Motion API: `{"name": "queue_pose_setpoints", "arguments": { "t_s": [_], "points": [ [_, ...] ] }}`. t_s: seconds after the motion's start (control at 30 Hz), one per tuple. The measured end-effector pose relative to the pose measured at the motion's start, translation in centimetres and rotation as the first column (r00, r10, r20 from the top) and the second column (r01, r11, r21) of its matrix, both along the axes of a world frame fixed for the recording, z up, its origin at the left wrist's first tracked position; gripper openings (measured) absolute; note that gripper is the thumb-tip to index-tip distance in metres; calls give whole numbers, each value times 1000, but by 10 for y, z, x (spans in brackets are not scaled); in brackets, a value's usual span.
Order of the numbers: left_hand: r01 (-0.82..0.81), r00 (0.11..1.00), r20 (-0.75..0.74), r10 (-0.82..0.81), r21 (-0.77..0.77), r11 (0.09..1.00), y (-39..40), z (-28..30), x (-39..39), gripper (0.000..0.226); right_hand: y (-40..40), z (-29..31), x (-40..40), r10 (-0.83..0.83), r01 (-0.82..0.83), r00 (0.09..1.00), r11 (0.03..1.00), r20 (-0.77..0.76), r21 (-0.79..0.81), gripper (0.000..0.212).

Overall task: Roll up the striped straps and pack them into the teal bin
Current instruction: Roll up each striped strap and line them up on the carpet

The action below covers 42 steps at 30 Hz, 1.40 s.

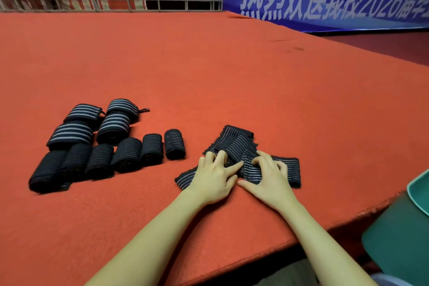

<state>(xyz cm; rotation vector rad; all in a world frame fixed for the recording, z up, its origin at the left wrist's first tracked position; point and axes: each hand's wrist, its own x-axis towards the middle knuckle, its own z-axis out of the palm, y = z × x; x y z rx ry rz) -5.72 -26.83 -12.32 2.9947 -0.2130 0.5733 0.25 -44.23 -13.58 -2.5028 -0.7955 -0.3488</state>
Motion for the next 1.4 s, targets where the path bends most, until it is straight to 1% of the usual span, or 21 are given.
{"name": "queue_pose_setpoints", "arguments": {
  "t_s": [0.1, 0.2, 0.27, 0.33, 0.4, 0.47, 0.53, 0.6, 0.7, 0.8, 0.87, 1.0, 1.07, 1.17, 1.27, 1.3, 1.4],
  "points": [
    [13, 1000, -13, -12, 21, 1000, -1, -1, 5, 43, -2, -5, 2, -30, 32, 997, 999, 76, -15, 40],
    [4, 1000, 5, -4, 55, 998, 0, -1, 9, 43, 1, -6, 2, -43, 41, 963, 999, 267, 13, 26],
    [4, 1000, 14, -5, 64, 998, 1, -3, 8, 43, 3, -6, -1, -35, 21, 942, 999, 334, 44, 21],
    [0, 1000, -7, 0, 61, 998, 2, -5, 7, 43, 2, -7, 0, -54, 20, 944, 994, 325, 107, 19],
    [-8, 1000, -27, 9, 61, 998, 1, -8, 6, 44, -1, -7, 0, -93, 33, 959, 975, 268, 219, 19],
    [-16, 996, -82, 22, 67, 998, 2, -8, 6, 48, -1, -4, -3, -124, 39, 968, 932, 216, 361, 23],
    [-21, 988, -152, 32, 73, 997, 2, -5, 6, 58, 0, 0, -9, -161, 50, 968, 878, 195, 476, 29],
    [-7, 982, -187, 18, 60, 998, -1, -2, 4, 67, 2, 3, -14, -182, 43, 956, 865, 232, 500, 29],
    [8, 992, -129, -10, -17, 1000, 0, 2, -5, 67, 7, 7, -14, -152, 11, 954, 879, 258, 477, 21],
    [58, 998, -11, -60, -124, 991, 10, 10, -14, 52, 14, 20, -11, -84, -55, 956, 889, 280, 455, 25],
    [88, 995, 53, -81, -147, 985, 18, 17, -18, 41, 19, 29, -9, -42, -100, 955, 887, 293, 452, 25],
    [91, 988, 136, -69, -167, 982, 32, 27, -25, 26, 34, 42, -9, 6, -140, 964, 860, 265, 490, 28],
    [87, 979, 200, -40, -232, 969, 41, 33, -30, 23, 46, 49, -13, 36, -167, 964, 853, 264, 494, 30],
    [118, 953, 304, -6, -351, 929, 50, 48, -38, 14, 61, 60, -22, 95, -191, 974, 832, 206, 520, 28],
    [158, 925, 379, 18, -427, 890, 51, 64, -44, 12, 72, 72, -29, 170, -196, 981, 820, 98, 538, 16],
    [166, 920, 391, 25, -448, 878, 52, 69, -46, 12, 75, 77, -30, 196, -209, 977, 819, 82, 534, 15],
    [184, 907, 419, 40, -480, 858, 59, 79, -51, 13, 85, 92, -34, 303, -289, 951, 815, 56, 503, 23]
  ]
}}
